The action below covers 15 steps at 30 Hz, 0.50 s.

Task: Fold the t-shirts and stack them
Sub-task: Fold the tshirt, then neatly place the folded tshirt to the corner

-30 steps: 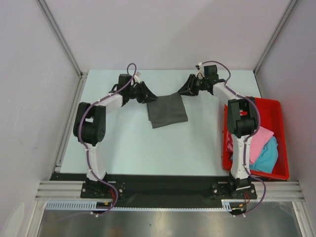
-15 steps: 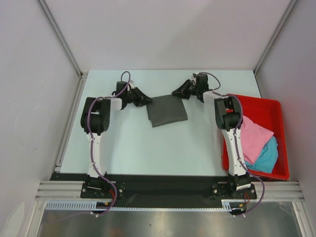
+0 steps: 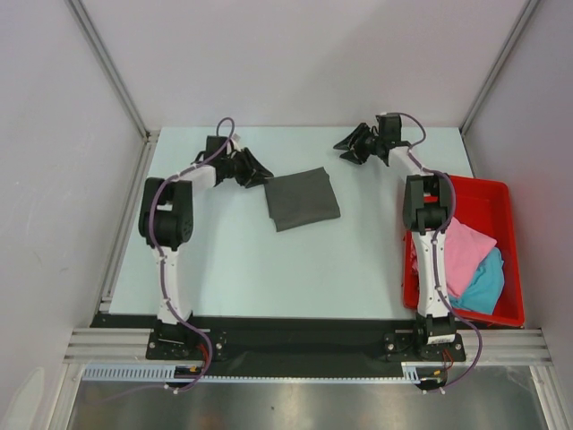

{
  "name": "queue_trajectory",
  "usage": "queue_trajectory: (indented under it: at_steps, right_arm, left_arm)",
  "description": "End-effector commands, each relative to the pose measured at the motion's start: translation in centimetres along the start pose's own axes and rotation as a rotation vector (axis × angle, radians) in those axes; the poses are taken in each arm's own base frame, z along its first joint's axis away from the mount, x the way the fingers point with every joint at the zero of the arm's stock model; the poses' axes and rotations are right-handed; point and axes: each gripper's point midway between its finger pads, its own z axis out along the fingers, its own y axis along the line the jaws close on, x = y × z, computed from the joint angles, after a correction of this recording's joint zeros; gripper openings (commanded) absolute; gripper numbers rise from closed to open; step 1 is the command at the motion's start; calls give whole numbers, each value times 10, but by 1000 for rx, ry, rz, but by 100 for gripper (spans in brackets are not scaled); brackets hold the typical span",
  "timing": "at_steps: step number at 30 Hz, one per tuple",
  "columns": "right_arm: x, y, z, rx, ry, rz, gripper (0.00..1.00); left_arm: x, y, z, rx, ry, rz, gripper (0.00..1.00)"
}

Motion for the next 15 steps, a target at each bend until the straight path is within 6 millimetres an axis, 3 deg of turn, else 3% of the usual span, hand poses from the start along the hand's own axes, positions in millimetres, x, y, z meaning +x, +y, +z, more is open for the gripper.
queue_trajectory:
  at_steps: [1,3,4,7,8,9,10,11,12,15]
  right_arm:
    - [-6,59,-49,-19,43,-235,55]
    - [4,57,-60,-11,102,-344,63]
    - [8,57,-64,-12,124,-374,69]
    - [26,46,-69,-13,202,-453,75]
    - [30,43,-69,-18,218,-460,75]
    - [34,41,-66,-31,232,-471,76]
    - [35,39,-65,-39,236,-502,77]
    - [37,39,-62,-45,242,-520,77]
    - [38,46,-60,-66,242,-550,78]
    - [41,47,-50,-111,260,-579,81]
  left_arm:
    - [-29,-74,-69,0,-112,217,43]
    - [-17,-75,-82,-24,-94,226,43]
    - [-13,-92,-100,-6,-114,249,43]
    - [19,-83,-117,-21,-90,225,44]
    - [28,-96,-134,0,-111,248,44]
    - [49,-78,-134,-29,-79,214,44]
    - [59,-75,-139,-30,-73,206,44]
    - [68,-86,-155,-6,-98,227,44]
    - [86,-70,-156,-28,-72,197,44]
    - [115,-64,-177,-31,-72,195,45]
